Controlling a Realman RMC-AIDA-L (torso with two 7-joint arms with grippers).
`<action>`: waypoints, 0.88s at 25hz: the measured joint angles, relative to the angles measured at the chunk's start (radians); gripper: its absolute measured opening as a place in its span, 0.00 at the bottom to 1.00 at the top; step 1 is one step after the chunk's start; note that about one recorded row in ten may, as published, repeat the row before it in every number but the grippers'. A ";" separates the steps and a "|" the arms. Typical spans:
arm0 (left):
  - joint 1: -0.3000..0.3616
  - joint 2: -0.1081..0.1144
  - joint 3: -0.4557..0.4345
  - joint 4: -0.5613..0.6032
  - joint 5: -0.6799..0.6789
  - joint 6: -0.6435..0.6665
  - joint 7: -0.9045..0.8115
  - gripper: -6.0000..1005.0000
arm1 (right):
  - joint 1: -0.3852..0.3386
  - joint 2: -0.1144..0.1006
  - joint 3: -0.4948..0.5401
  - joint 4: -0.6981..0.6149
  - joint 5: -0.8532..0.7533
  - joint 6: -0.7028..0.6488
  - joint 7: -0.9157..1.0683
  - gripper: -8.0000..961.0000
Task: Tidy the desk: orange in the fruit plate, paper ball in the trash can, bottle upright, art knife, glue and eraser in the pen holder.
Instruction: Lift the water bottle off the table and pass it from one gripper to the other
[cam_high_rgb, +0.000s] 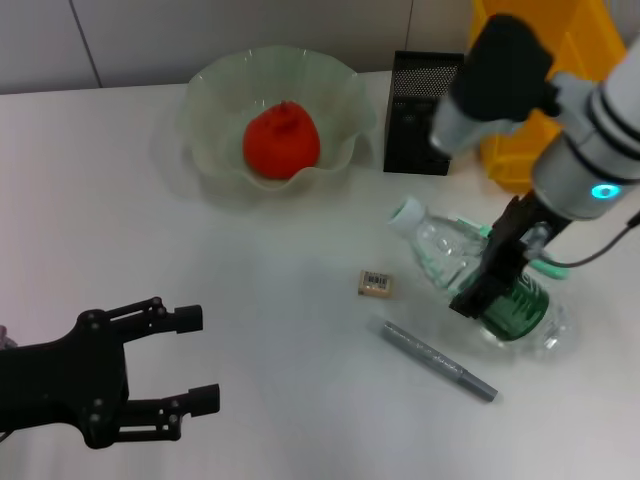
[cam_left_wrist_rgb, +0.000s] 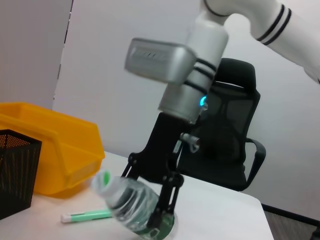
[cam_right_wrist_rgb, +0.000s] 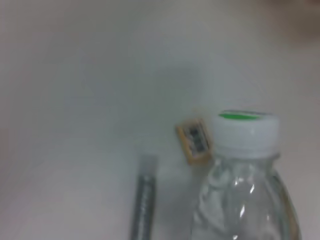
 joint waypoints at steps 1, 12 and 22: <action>-0.002 0.000 0.000 0.000 -0.001 0.000 0.000 0.76 | -0.045 0.000 0.019 -0.078 0.035 -0.016 -0.033 0.81; -0.016 -0.005 -0.020 0.000 -0.006 0.006 -0.011 0.75 | -0.218 0.003 0.133 -0.285 0.243 -0.042 -0.206 0.81; -0.030 -0.019 -0.066 0.000 -0.006 0.006 -0.014 0.75 | -0.334 0.002 0.312 -0.313 0.547 -0.078 -0.472 0.80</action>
